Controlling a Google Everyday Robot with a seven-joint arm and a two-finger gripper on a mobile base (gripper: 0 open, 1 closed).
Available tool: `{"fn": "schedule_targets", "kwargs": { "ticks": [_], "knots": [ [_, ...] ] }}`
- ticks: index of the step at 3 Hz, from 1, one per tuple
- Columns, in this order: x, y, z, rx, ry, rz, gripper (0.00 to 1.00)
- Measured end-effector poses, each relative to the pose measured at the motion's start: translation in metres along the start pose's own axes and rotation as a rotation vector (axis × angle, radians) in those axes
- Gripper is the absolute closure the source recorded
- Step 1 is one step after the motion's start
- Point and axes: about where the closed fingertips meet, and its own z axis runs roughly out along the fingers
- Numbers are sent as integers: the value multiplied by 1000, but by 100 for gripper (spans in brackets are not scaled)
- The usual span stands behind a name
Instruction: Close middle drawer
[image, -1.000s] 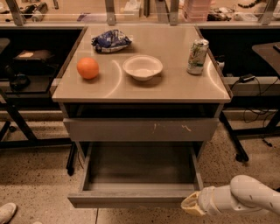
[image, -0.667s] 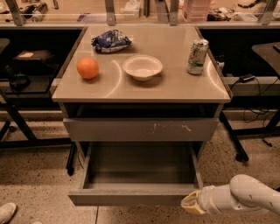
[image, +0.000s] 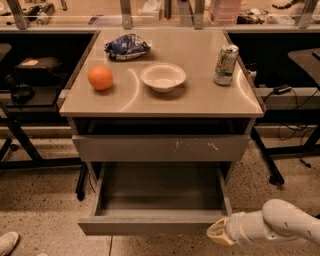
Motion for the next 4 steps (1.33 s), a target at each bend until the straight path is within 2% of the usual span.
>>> {"fn": "schedule_targets", "kwargs": {
  "ticks": [1, 2, 3, 4],
  "knots": [
    [-4, -7, 6, -4, -10, -8, 12],
    [-11, -13, 16, -20, -29, -19, 14],
    [-35, -47, 22, -6, -51, -62, 38],
    [-65, -92, 26, 31, -64, -134, 61]
  ]
}}
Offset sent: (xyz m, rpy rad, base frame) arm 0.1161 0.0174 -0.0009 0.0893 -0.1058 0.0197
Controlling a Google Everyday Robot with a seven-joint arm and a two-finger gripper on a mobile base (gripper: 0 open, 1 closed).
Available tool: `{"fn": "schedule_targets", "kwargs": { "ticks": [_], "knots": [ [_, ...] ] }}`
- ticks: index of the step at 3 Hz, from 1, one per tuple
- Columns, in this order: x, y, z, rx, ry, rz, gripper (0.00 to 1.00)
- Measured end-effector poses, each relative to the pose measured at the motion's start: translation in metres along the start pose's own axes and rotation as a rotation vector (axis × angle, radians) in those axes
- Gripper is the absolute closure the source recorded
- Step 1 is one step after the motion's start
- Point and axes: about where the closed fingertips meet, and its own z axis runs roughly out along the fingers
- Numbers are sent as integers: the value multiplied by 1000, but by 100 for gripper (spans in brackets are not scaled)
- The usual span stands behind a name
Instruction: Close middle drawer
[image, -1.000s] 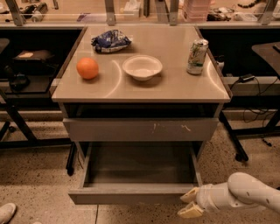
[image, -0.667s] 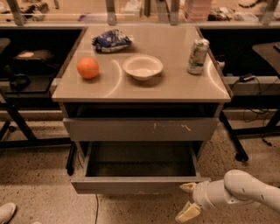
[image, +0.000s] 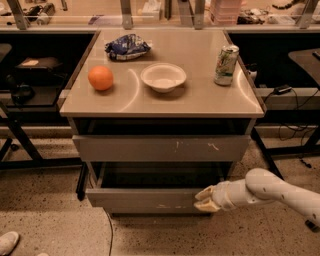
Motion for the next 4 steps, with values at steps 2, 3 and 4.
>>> {"fn": "schedule_targets", "kwargs": {
  "ticks": [2, 3, 4],
  "knots": [
    [-5, -10, -2, 14, -4, -7, 36],
    [-5, -10, -2, 14, -4, -7, 11],
    [-5, -10, -2, 14, -4, -7, 0]
  ]
}}
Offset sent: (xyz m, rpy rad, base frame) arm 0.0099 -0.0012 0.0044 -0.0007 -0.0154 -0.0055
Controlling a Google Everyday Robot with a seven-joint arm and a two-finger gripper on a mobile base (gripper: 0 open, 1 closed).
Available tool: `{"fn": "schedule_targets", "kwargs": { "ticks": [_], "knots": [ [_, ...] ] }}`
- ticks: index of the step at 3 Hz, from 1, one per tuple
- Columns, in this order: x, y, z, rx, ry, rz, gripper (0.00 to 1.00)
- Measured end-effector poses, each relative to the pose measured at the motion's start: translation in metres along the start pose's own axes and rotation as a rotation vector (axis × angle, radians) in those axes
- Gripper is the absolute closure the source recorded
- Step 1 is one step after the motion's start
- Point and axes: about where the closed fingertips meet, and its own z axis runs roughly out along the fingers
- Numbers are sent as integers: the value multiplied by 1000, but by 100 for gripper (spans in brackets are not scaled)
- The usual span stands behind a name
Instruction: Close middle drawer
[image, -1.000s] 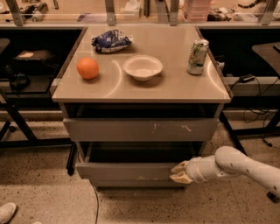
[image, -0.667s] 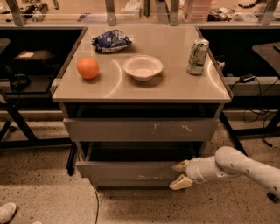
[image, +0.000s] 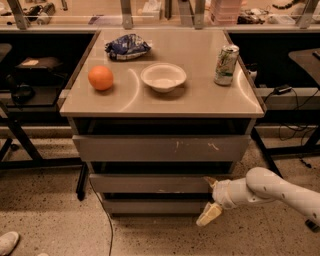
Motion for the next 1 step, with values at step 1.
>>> {"fn": "schedule_targets", "kwargs": {
  "ticks": [1],
  "knots": [
    [0, 0, 0, 0, 0, 0, 0]
  ]
}}
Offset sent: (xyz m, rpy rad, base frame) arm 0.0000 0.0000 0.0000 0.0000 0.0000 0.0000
